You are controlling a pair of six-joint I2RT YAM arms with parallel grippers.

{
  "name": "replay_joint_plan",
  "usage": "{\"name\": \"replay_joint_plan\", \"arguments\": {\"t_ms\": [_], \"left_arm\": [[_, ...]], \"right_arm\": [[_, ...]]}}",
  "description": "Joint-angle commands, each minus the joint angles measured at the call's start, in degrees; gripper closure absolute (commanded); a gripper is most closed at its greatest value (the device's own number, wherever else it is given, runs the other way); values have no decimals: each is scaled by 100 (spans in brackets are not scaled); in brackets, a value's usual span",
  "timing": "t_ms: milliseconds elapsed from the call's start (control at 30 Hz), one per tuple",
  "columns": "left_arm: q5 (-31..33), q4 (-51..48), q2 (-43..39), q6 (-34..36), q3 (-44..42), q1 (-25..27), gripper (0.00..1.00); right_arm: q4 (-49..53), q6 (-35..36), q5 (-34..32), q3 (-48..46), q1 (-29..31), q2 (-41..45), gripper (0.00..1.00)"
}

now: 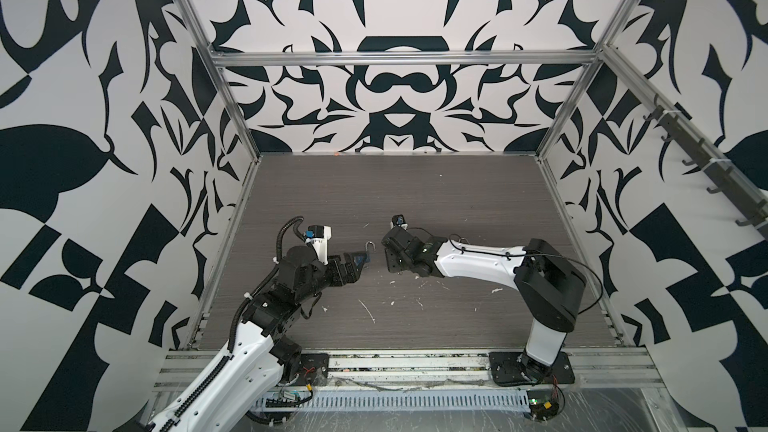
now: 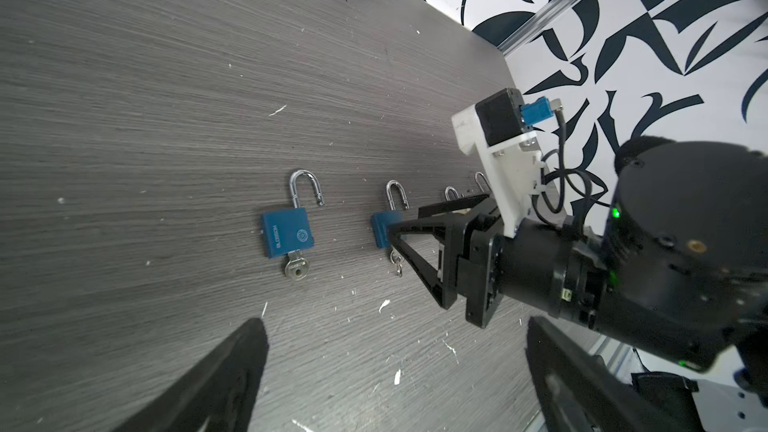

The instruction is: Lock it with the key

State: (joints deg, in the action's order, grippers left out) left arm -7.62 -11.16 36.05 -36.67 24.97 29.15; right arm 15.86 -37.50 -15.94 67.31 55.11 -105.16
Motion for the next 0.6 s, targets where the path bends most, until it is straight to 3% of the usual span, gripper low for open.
{"name": "replay_joint_plan", "arguments": {"t_ms": [0,567], "left_arm": [[-172,41,-6,-55,-18,-43,0],[-334,307,227,-68,-80,-112,0]], "right_arm": [[532,47,-445,358,18,-119,44],[361,102,-355,454,27,-655,43]]}}
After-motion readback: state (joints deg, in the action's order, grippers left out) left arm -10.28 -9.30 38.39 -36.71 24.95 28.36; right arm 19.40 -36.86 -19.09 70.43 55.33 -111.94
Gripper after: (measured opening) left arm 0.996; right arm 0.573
